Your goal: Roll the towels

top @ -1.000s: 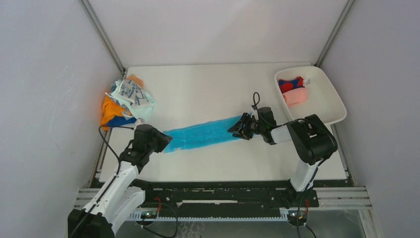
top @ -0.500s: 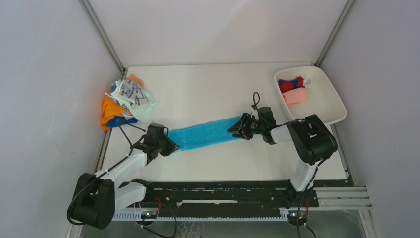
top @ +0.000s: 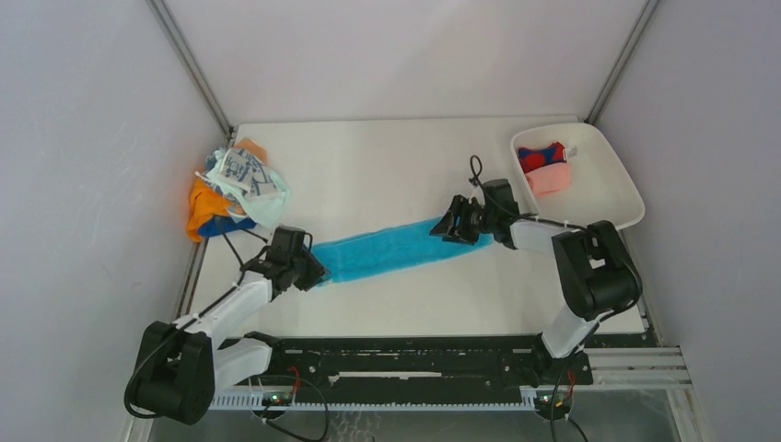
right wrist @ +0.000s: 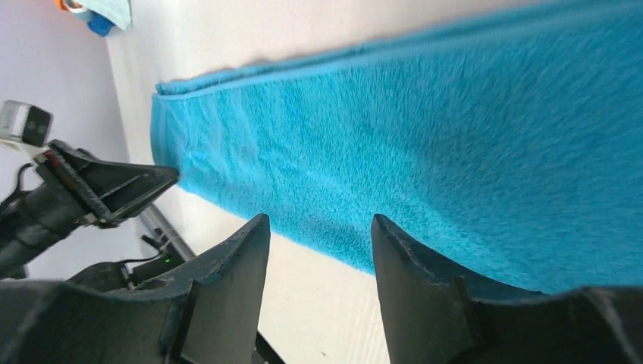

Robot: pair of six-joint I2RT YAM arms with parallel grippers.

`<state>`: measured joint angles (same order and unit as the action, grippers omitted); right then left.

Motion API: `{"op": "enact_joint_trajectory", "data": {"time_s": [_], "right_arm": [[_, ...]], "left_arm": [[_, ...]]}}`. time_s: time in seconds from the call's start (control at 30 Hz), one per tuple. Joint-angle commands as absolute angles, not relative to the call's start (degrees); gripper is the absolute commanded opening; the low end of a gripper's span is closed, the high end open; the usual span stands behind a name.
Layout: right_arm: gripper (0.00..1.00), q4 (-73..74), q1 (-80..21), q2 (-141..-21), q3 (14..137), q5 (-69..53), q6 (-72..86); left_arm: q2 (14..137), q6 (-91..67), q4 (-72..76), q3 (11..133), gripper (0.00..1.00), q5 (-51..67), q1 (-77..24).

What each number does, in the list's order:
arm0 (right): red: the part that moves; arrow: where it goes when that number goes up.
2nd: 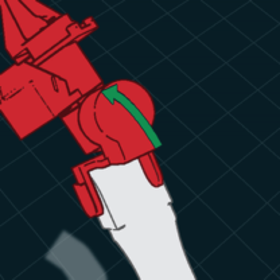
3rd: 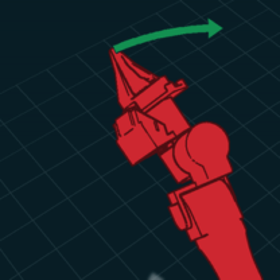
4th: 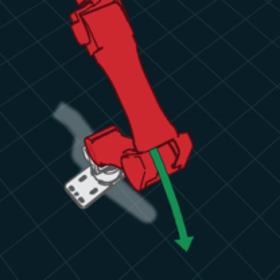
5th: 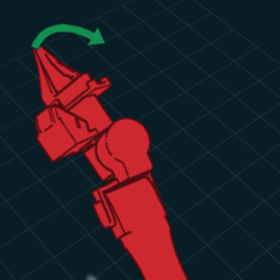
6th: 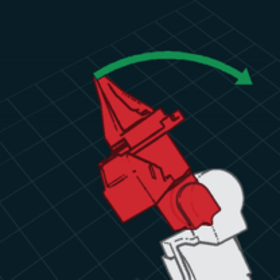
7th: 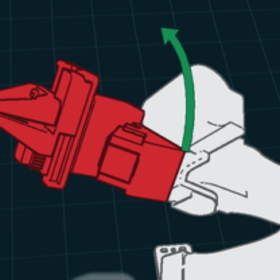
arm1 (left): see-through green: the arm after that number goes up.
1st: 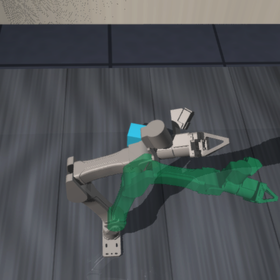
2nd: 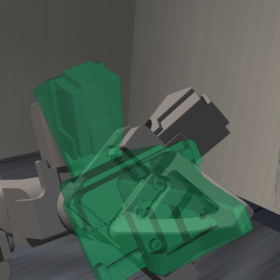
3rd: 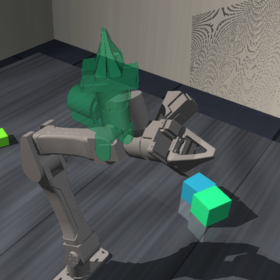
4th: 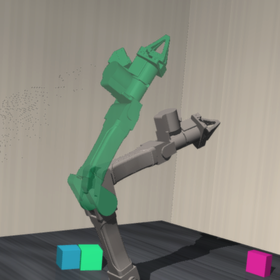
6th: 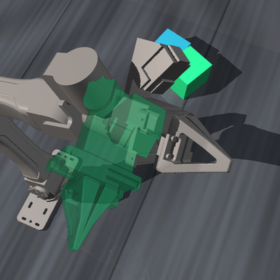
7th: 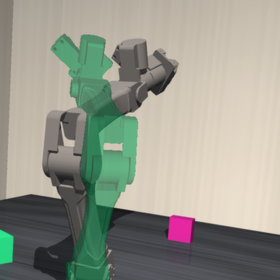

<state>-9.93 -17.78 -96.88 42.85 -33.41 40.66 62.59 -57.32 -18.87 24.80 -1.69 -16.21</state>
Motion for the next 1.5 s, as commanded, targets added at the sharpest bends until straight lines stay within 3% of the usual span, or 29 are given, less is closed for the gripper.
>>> {"op": "enact_joint_trajectory", "data": {"time_s": [0.0, 0.43, 0.63, 1.2, 1.47], "right_arm": [[0.53, 8.89, -15.10, -91.41, 51.27, -29.19, 27.59], [0.59, 34.59, -9.76, -95.59, 68.37, -1.28, 14.57], [0.60, 37.55, -9.85, -101.77, 72.77, -1.83, 11.45], [0.56, 40.52, -13.28, -111.03, 76.15, -0.95, 7.82], [0.39, 46.40, -14.29, -116.02, 78.70, 3.80, 7.63]], "left_arm": [[60.13, -51.30, -26.12, 33.29, 0.36, -4.10, -15.85], [68.22, -40.75, -33.29, 43.93, 0.45, -14.70, -13.93], [73.08, -40.53, -33.52, 45.11, 0.50, -19.11, -13.86], [78.59, -41.04, -28.00, 40.22, 0.50, -12.32, -10.24], [78.04, -41.06, -27.50, 39.74, 0.50, -11.12, -10.02]]}}
